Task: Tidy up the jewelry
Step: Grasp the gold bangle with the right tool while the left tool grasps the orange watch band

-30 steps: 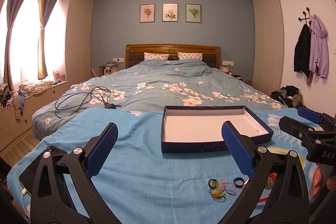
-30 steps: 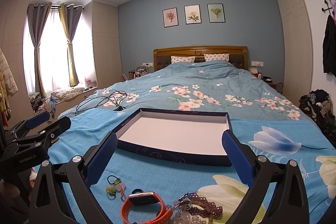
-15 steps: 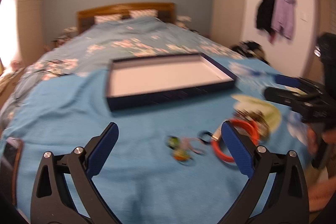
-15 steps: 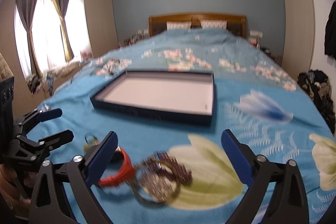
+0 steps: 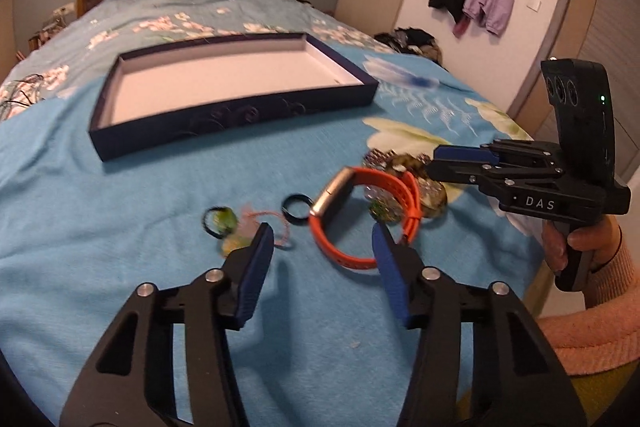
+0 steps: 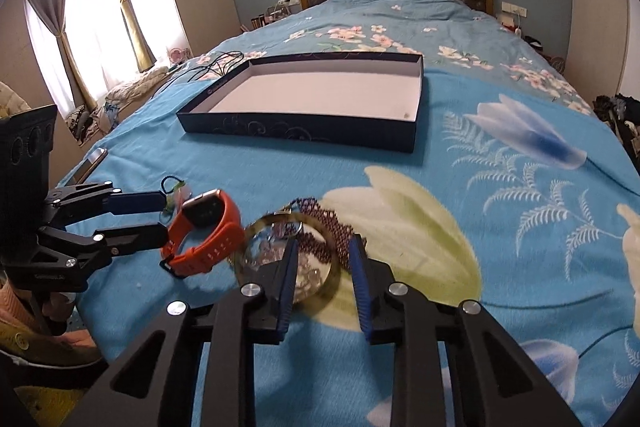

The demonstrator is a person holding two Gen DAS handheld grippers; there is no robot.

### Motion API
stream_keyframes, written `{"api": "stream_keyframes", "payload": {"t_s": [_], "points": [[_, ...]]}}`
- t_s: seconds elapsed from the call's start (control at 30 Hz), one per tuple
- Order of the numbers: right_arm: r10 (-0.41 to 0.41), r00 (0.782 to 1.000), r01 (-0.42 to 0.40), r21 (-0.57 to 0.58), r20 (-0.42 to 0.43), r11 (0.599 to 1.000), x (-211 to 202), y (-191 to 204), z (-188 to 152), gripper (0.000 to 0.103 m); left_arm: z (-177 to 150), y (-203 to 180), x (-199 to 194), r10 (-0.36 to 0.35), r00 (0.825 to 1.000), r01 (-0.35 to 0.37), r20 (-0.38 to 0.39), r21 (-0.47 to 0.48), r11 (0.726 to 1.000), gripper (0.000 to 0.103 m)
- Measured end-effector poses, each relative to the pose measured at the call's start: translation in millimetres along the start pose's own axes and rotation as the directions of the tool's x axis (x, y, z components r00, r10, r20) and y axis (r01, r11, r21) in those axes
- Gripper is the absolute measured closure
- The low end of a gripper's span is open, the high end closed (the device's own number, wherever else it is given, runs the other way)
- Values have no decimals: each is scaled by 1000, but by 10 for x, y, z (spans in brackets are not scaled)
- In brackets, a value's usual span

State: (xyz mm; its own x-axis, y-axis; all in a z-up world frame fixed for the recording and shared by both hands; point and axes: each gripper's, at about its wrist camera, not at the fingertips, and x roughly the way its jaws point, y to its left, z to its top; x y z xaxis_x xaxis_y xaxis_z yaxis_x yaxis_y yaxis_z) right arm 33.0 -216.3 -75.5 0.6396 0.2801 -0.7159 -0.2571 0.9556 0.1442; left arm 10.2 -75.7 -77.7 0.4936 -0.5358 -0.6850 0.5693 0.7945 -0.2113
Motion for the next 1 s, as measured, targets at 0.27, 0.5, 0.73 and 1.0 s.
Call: {"api": "stream_keyframes", "payload": {"t_s": [0.27, 0.5, 0.73, 1.0], "points": [[33, 998, -29, 67, -52, 997, 84, -106, 16, 94, 35, 24, 159, -69, 994, 65, -81, -50, 997, 67], [62, 995, -56, 79, -75, 995, 138, -122, 23, 97, 115, 36, 263, -76, 991, 69, -110, -59, 996, 76], [78, 997, -75, 98, -21, 992, -31, -199, 83, 97, 152, 65, 260, -59, 991, 52, -119, -60, 997, 93], [87, 995, -92, 92, 57, 992, -187, -227, 298, 97, 245, 101, 92, -58, 995, 54, -75, -49, 997, 93]]}}
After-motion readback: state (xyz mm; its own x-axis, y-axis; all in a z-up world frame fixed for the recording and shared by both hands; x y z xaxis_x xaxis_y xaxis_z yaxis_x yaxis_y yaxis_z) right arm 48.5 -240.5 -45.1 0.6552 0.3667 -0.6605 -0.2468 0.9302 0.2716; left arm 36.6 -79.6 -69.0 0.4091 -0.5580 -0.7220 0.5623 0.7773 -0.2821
